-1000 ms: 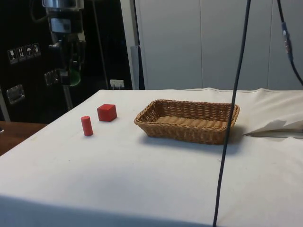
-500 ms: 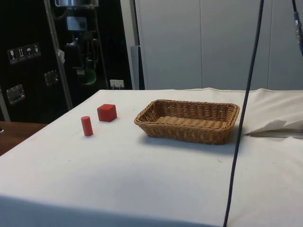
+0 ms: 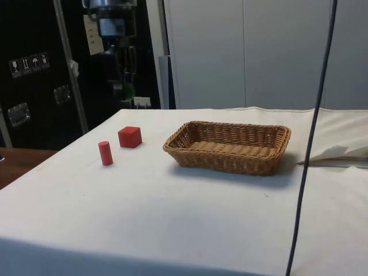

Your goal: Pick up the object to the left of the cylinder and place it into the basket.

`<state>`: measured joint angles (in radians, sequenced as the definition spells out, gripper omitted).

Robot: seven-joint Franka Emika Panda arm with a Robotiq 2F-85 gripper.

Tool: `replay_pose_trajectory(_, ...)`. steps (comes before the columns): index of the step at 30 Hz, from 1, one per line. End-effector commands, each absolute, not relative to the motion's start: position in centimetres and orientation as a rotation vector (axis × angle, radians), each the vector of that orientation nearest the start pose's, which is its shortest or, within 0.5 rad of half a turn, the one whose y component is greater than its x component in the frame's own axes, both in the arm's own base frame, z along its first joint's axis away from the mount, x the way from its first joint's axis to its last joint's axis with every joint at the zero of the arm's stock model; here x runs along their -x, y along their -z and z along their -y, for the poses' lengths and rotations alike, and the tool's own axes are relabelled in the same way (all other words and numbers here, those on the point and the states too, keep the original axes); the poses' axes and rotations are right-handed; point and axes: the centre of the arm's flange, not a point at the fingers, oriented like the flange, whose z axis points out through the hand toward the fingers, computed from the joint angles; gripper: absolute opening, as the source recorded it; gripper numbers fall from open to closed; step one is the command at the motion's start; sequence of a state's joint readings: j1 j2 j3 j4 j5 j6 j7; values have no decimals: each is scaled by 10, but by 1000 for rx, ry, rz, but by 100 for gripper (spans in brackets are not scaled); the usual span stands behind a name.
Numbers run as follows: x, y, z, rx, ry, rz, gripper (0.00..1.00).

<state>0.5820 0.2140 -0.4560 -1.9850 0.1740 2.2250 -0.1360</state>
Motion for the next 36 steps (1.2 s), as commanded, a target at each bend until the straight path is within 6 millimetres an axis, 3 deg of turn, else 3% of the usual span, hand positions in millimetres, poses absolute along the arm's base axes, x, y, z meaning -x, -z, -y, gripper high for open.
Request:
replay_pose_trajectory(1,-584,-373,-88,3084,92,272,0)
replay_pose_trajectory(21,-540,-354,-65,3048,10,350,0)
replay_pose_trajectory(36,-499,-335,-33,3024,-34,394,0)
